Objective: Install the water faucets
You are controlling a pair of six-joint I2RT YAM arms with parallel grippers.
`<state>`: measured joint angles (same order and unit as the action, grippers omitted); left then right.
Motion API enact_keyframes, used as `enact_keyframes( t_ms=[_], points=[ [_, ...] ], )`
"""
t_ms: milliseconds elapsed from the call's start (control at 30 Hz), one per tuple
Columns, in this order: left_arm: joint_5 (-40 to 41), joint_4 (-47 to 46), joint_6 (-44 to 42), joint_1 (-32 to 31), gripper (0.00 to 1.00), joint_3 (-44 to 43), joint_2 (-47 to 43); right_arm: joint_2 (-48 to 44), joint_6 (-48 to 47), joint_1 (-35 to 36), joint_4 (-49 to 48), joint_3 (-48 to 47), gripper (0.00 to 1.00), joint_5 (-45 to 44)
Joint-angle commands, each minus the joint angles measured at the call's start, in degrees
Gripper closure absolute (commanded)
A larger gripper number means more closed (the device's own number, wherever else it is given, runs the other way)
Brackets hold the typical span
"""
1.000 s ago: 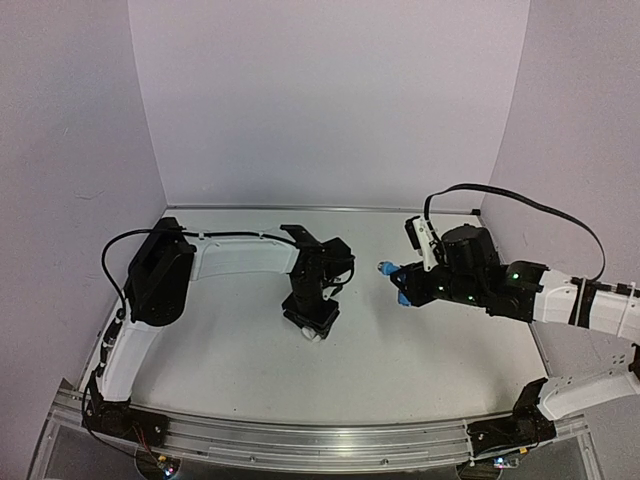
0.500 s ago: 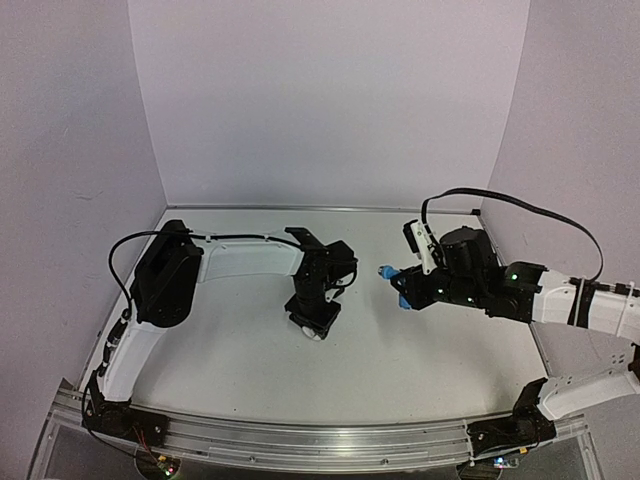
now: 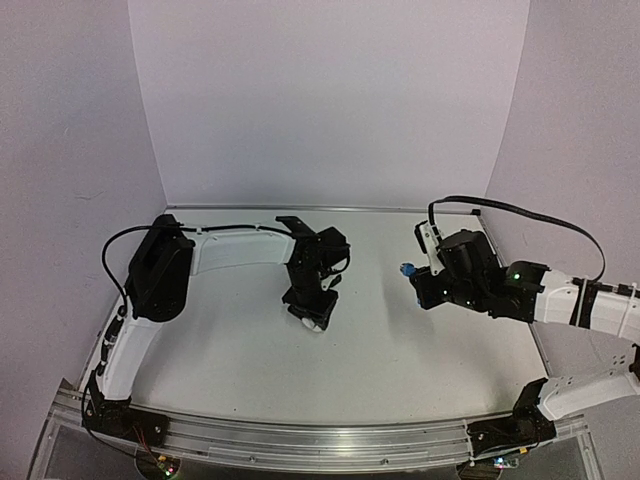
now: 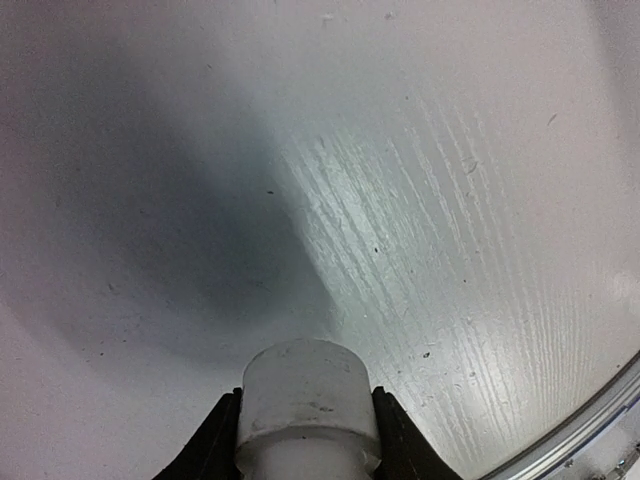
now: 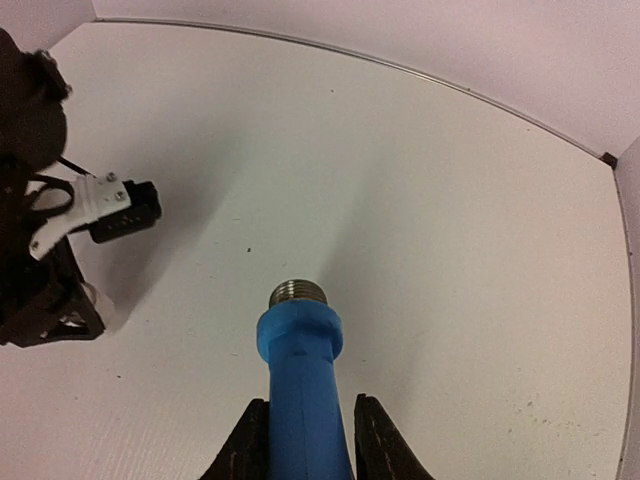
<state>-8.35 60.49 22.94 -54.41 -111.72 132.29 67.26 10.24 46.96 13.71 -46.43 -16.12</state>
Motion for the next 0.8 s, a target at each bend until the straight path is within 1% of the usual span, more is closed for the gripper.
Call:
enact_keyframes(
  t_ms=[0, 67, 167, 233, 300, 367, 467, 533, 633, 700, 733, 767],
  points=[
    [-7.54, -3.12, 1.7, 4.43, 1.0, 0.84, -11.58, -1.32, -6.01, -0.08, 1.58, -3.99, 1.0, -8.75],
    [-11.74, -5.37, 2.74, 6.68, 1.0, 3.32, -15.02, -0.87, -9.08, -0.08, 1.59, -5.07, 1.0, -9.28],
    [-19.75, -9.88, 5.29, 9.6, 1.0, 8.65, -20.67, 1.09, -16.68, -0.1, 1.13, -7.83, 1.0, -10.36],
    [-24.38, -11.78, 6.54, 11.15, 1.0, 10.35, -23.9, 2.91, -20.54, -0.2, 0.55, -10.6, 1.0, -10.51],
    [-29.78, -13.18, 8.34, 12.16, 1.0, 12.12, -26.66, 4.25, -24.97, -0.28, -1.56, -12.43, 1.0, -9.2],
    [-36.35, -16.17, 11.46, 13.26, 1.0, 15.06, -29.6, 5.28, -29.5, -0.31, -5.01, -13.64, 1.0, -5.6],
    [-43.52, -22.64, 19.48, 14.01, 1.0, 21.8, -33.7, 6.18, -38.71, -0.38, -10.49, -13.65, 1.0, 0.67],
    [-47.01, -26.85, 25.19, 14.07, 1.0, 25.89, -36.16, 7.08, -43.33, -0.4, -13.59, -13.63, 1.0, 2.98],
    [-50.01, -29.88, 32.22, 14.32, 1.0, 28.47, -39.28, 9.18, -47.88, -0.46, -18.17, -13.46, 1.0, 4.8],
    [-51.27, -32.98, 36.86, 14.35, 1.0, 30.55, -41.58, 10.61, -50.45, -0.47, -19.53, -13.71, 1.0, 6.37],
    [-52.05, -36.17, 40.9, 14.34, 1.0, 32.61, -42.95, 11.1, -51.63, -0.47, -19.95, -13.83, 1.0, 7.21],
    [-53.17, -42.55, 46.58, 14.34, 1.0, 35.39, -44.86, 11.61, -52.75, -0.49, -20.56, -13.78, 1.0, 8.07]
  ],
)
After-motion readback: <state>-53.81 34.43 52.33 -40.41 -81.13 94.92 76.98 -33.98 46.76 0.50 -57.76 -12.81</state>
